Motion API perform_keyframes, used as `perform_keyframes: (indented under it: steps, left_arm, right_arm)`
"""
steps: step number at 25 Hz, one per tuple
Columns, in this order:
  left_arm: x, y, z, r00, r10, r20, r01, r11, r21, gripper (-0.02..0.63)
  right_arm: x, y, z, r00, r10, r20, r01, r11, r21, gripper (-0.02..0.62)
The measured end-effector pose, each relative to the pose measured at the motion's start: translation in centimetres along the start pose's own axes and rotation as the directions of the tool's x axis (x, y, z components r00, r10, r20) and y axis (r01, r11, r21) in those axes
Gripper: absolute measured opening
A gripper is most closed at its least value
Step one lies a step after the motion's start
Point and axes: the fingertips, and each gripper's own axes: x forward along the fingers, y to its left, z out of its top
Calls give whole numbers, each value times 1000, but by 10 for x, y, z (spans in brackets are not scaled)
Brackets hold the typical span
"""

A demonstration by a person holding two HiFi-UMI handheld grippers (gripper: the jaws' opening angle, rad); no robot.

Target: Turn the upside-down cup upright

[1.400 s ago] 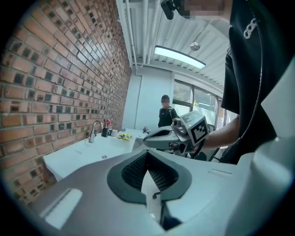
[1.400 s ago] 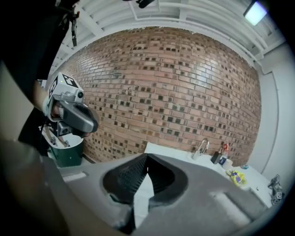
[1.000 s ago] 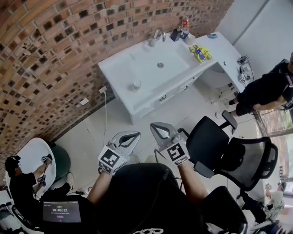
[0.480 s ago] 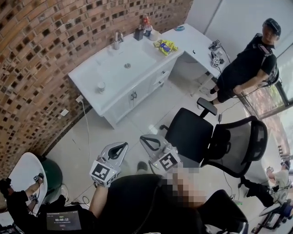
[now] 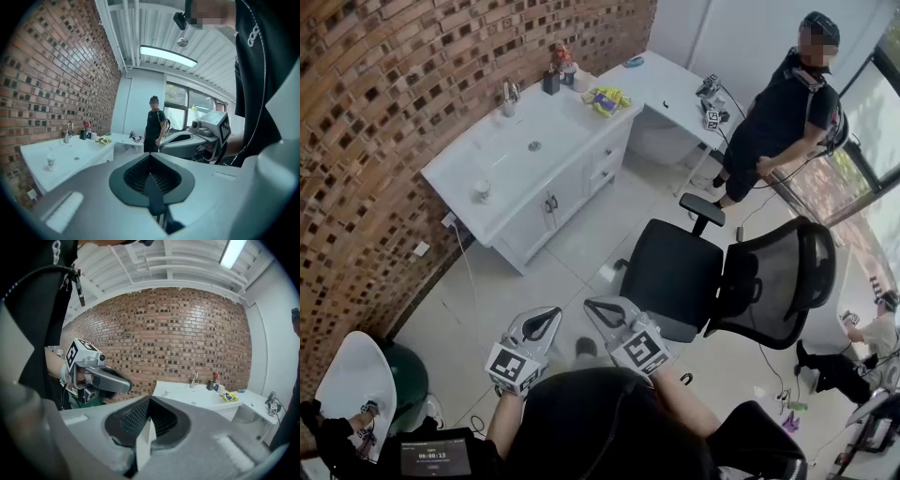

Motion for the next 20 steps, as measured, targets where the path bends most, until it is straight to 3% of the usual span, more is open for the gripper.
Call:
perform_keyframes:
  steps: [20]
  left_arm:
    - [-12,-14,-8,1000,29,-12,-29,1000,11,15]
  right_arm:
    - [4,15,-6,999,35,19,-36,999,15,-8]
